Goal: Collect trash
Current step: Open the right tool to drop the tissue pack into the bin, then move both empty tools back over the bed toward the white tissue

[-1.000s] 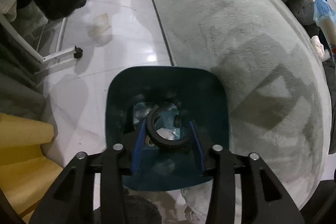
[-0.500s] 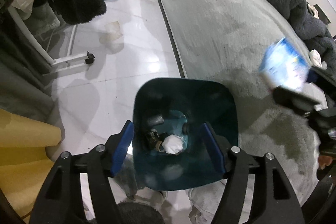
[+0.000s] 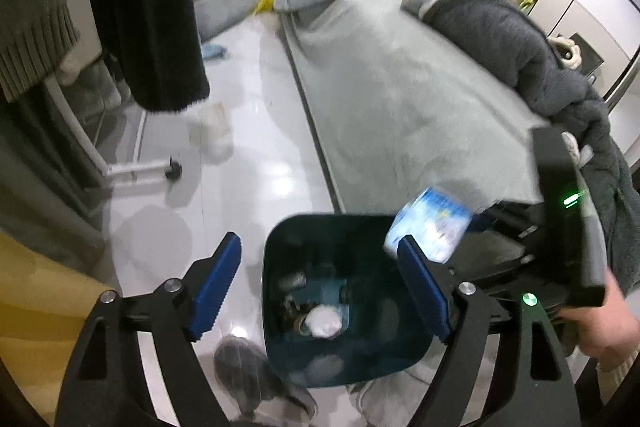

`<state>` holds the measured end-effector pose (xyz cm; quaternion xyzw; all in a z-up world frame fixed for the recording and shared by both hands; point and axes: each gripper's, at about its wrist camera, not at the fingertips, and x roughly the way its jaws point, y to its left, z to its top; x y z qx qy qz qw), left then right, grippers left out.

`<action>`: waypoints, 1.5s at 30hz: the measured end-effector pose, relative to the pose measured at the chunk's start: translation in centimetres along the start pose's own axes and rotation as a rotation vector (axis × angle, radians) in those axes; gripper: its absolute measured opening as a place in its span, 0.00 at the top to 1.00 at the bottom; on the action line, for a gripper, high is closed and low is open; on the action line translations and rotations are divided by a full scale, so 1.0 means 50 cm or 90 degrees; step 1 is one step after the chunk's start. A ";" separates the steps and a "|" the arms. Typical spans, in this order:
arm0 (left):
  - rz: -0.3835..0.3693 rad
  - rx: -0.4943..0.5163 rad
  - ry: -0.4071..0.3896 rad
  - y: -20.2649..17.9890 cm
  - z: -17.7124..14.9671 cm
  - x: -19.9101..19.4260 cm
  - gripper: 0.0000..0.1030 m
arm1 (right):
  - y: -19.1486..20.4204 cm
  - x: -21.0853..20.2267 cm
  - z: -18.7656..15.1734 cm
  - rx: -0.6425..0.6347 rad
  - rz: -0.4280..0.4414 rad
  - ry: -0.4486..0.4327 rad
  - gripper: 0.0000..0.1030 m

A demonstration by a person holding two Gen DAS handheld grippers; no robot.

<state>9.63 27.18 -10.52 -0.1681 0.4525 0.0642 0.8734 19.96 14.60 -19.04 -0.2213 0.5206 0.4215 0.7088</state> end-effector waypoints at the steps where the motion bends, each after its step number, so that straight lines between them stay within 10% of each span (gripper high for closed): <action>1: -0.003 0.001 -0.010 -0.001 0.002 -0.007 0.17 | 0.001 0.005 0.001 -0.001 -0.001 0.005 0.34; 14: -0.025 0.044 -0.162 -0.042 0.027 -0.101 0.11 | 0.009 0.013 0.007 0.003 -0.016 0.030 0.15; 24: -0.052 0.069 -0.269 -0.105 0.038 -0.160 0.07 | -0.009 -0.129 0.020 0.029 0.004 -0.063 0.08; 45: -0.116 0.117 -0.316 -0.320 0.038 -0.138 0.06 | -0.234 -0.387 -0.143 0.147 -0.079 -0.236 0.05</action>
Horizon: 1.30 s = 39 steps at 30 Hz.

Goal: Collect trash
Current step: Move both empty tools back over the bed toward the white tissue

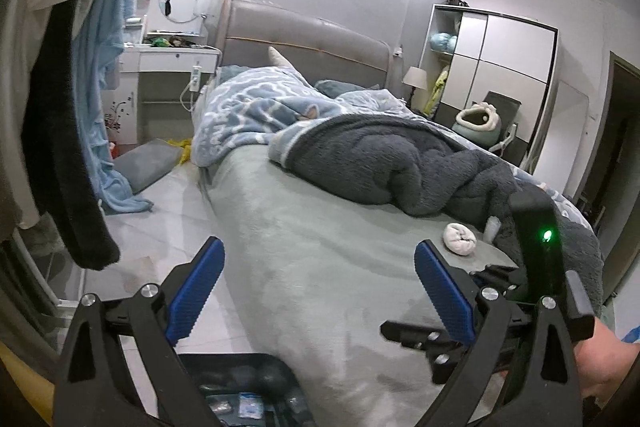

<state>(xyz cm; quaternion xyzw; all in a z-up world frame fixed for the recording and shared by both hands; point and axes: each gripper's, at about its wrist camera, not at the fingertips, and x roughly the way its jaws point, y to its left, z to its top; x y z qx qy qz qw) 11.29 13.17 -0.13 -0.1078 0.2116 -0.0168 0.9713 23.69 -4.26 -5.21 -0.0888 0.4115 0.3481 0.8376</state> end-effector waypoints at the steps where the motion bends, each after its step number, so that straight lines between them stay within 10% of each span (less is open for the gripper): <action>1: -0.004 0.002 0.003 -0.010 -0.002 0.007 0.06 | -0.010 -0.005 -0.005 0.002 -0.007 -0.004 0.05; 19: -0.071 0.009 0.051 -0.131 -0.033 0.107 0.06 | -0.199 -0.117 -0.047 0.014 -0.141 -0.076 0.05; 39: -0.194 0.163 0.124 -0.335 -0.014 0.289 0.06 | -0.367 -0.165 -0.066 0.073 -0.196 -0.132 0.07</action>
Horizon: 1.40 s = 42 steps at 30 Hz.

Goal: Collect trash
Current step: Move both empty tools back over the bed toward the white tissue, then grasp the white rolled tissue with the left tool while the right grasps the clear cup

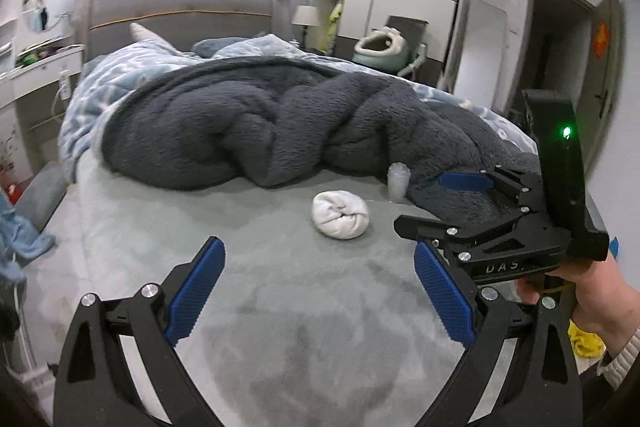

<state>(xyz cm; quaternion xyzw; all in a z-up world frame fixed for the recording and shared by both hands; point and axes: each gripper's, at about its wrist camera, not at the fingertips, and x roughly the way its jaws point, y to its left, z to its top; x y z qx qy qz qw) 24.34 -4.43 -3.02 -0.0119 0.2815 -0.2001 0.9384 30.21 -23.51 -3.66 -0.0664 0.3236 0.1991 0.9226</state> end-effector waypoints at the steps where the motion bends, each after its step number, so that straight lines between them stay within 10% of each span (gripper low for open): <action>1: -0.004 0.003 0.002 -0.001 0.002 0.010 0.06 | -0.003 0.001 0.001 0.003 0.000 -0.002 0.08; 33: -0.086 -0.008 0.072 -0.010 0.006 0.250 0.09 | -0.152 0.116 -0.043 0.112 -0.075 -0.011 0.38; 42: -0.116 -0.109 0.096 0.034 -0.004 0.306 0.17 | -0.196 0.148 -0.033 0.137 -0.086 -0.012 0.52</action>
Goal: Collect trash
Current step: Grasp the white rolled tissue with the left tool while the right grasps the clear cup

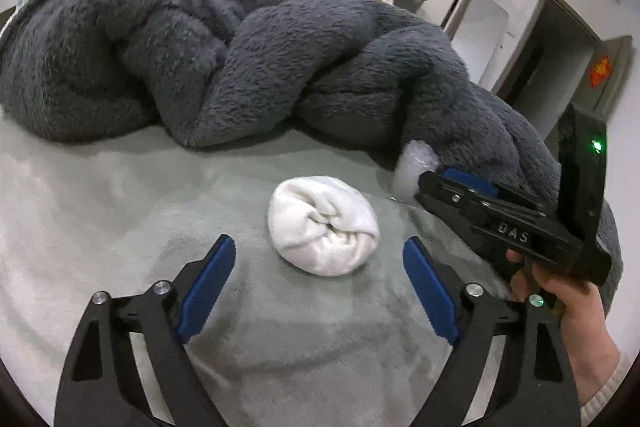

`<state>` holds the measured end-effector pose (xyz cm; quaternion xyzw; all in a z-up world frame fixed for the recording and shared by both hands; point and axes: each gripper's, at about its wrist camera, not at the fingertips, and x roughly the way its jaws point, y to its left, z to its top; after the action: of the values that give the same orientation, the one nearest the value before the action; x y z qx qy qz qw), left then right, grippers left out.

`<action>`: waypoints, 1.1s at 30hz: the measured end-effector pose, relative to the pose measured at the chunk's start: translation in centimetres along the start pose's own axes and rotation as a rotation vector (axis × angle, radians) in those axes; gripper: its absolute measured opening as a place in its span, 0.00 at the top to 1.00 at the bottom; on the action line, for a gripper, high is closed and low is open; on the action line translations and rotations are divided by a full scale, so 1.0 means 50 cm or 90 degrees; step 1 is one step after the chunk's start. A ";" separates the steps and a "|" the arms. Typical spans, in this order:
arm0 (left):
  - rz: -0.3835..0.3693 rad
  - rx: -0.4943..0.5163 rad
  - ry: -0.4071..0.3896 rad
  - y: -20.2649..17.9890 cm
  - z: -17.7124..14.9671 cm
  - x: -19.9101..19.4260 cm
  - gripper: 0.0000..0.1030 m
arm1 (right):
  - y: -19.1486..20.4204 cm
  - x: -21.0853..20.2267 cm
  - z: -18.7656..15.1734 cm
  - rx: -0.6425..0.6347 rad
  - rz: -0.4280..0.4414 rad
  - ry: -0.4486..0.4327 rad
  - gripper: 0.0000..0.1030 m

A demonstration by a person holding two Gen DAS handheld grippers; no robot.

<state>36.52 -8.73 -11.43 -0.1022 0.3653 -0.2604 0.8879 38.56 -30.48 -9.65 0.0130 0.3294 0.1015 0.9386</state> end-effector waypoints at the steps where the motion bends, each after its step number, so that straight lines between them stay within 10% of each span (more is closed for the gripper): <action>1: -0.001 -0.005 0.000 0.001 0.002 0.003 0.18 | 0.002 0.000 0.002 -0.003 0.004 -0.002 0.52; 33: -0.011 -0.048 0.006 -0.003 0.018 0.055 0.63 | 0.047 0.028 0.039 -0.036 -0.018 0.002 0.72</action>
<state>38.72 -10.35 -12.35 -0.1377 0.3785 -0.2547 0.8791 40.40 -27.80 -8.76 -0.0184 0.3281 0.0972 0.9394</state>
